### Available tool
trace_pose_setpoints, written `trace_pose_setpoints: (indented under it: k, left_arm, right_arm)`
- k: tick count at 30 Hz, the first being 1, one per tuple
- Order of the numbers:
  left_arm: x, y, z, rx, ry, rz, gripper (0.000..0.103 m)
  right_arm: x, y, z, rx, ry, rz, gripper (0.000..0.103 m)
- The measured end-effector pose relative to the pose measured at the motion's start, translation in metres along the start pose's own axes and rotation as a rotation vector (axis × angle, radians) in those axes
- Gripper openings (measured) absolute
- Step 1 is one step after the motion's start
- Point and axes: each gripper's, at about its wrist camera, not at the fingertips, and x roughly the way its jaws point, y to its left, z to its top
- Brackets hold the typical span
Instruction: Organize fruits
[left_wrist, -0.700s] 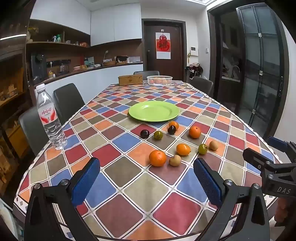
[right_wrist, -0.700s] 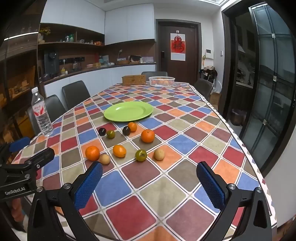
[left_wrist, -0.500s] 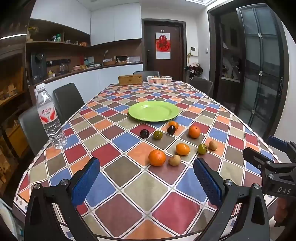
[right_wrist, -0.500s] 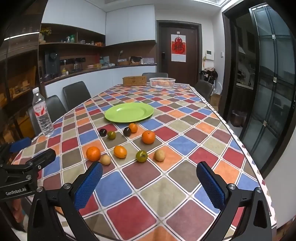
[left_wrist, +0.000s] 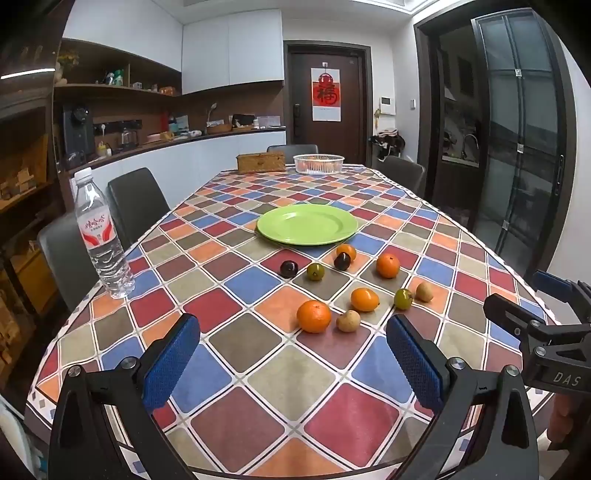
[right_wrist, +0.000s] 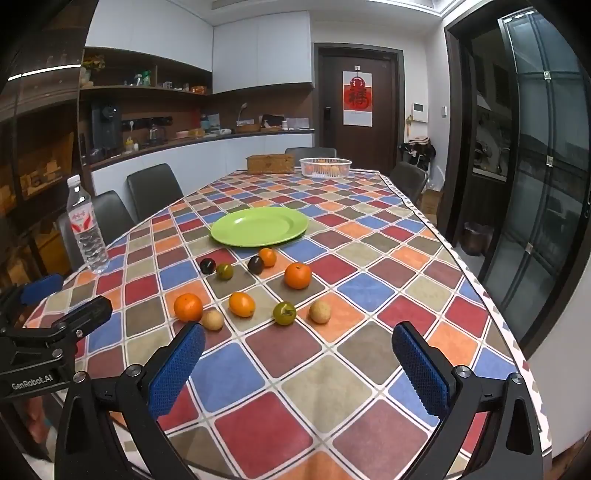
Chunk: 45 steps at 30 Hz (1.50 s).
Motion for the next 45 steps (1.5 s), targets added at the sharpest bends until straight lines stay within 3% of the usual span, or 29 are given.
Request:
trace_pose_setpoints:
  k: [45]
  left_arm:
    - [-0.0037,0.0005,0.0002,0.002,-0.011,0.004,0.103]
  right_arm:
    - [-0.0013,0.0012,-0.0002,-0.002,-0.008,0.001,0.102]
